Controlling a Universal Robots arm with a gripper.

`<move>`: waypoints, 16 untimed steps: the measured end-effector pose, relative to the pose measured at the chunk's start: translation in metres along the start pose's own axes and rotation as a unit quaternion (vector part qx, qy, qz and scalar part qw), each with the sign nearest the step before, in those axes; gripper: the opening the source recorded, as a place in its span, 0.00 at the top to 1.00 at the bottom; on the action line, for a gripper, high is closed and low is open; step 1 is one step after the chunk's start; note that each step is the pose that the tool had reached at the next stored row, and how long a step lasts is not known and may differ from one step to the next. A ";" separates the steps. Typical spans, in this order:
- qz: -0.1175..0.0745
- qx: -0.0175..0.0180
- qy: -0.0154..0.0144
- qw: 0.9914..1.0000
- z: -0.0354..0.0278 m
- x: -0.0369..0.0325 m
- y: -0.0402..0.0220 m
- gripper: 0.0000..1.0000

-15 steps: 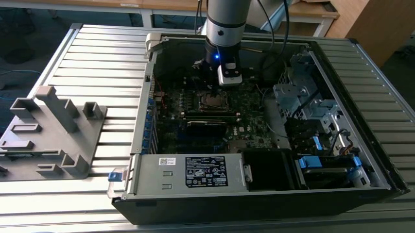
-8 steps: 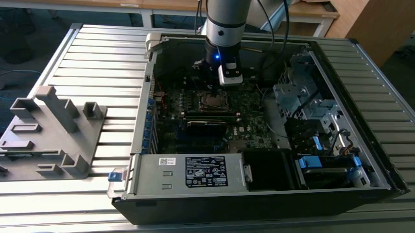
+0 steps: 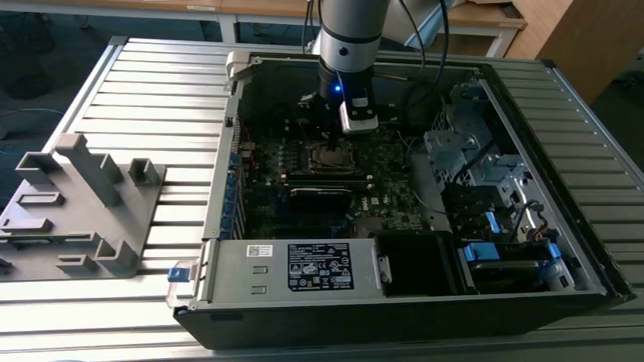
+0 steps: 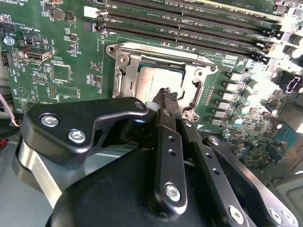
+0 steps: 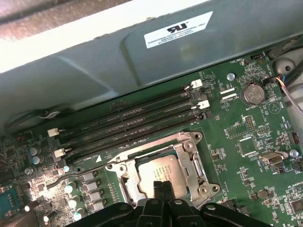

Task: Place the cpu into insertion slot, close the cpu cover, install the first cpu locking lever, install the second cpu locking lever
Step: 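Close the cpu cover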

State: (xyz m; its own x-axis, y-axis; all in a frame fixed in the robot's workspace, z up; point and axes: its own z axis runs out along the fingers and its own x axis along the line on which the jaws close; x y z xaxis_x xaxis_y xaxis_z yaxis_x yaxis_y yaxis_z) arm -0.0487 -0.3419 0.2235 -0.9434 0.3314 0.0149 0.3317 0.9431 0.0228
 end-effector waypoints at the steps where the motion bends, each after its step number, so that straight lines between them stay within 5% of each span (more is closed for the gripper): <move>1: 0.000 0.000 0.000 1.000 0.0000 0.0000 0.0000 0.89; 5: -0.005 0.000 0.000 1.000 0.0000 0.0000 0.0000 0.89; 9: -0.038 0.001 0.001 0.999 0.0004 0.0000 0.0000 0.89; 12: -0.063 0.001 0.001 0.998 0.0007 0.0000 0.0000 0.89; 16: -0.096 0.001 0.002 0.995 0.0012 0.0000 0.0000 0.89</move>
State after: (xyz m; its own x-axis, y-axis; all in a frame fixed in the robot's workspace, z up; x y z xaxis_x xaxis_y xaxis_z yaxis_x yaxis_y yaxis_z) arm -0.0487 -0.3419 0.2223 -0.9894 0.1441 0.0148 0.1444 0.9892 0.0229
